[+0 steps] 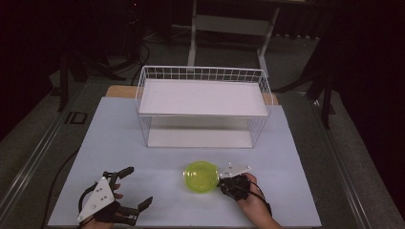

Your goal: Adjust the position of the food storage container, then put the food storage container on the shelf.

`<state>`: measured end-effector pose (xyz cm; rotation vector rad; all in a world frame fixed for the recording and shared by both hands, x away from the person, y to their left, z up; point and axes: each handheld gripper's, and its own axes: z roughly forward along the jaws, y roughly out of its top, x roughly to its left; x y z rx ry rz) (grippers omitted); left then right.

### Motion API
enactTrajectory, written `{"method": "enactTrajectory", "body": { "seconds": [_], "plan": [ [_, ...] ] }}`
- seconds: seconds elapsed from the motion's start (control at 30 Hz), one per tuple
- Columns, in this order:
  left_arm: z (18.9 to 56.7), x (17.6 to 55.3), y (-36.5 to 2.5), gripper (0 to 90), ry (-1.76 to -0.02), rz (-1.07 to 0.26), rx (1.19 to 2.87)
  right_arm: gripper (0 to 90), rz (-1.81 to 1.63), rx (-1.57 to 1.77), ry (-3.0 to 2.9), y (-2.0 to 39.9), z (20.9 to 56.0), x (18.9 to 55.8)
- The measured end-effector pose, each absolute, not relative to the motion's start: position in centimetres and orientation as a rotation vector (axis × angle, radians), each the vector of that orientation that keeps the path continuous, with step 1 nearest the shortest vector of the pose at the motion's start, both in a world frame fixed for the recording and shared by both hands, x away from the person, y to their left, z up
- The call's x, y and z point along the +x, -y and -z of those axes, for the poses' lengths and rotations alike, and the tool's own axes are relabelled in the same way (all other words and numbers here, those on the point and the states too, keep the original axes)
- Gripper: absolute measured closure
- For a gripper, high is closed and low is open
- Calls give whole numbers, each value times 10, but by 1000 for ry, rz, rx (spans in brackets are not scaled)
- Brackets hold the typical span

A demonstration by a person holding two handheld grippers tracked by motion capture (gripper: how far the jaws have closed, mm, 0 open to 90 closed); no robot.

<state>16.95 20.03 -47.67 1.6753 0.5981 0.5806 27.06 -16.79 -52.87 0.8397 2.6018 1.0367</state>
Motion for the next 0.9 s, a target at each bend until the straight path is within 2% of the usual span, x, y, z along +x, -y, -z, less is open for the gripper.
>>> {"method": "enactTrajectory", "body": {
  "seconds": [0.37,0.5,0.57,0.7,0.77,0.8,0.83,0.9],
  "plan": [
    [478,170,-199,3,-592,-568,1693,892,-1038,848,-2583,168,524,270],
    [478,170,-197,3,-588,-569,1689,802,-1065,842,-2536,180,510,265],
    [478,170,-197,2,-587,-566,1683,796,-1070,832,-2522,183,507,263],
    [477,170,-196,2,-582,-539,1682,622,-1107,797,-2476,198,491,251],
    [475,169,-193,2,-575,-514,1677,491,-1137,790,-2439,205,484,244],
    [475,169,-193,2,-575,-514,1677,491,-1137,790,-2439,205,484,244],
    [472,167,-187,2,-550,-490,1689,430,-1153,788,-2434,206,482,242],
    [471,166,-181,2,-534,-459,1709,233,-1257,799,-2396,214,473,231]
  ]
}}
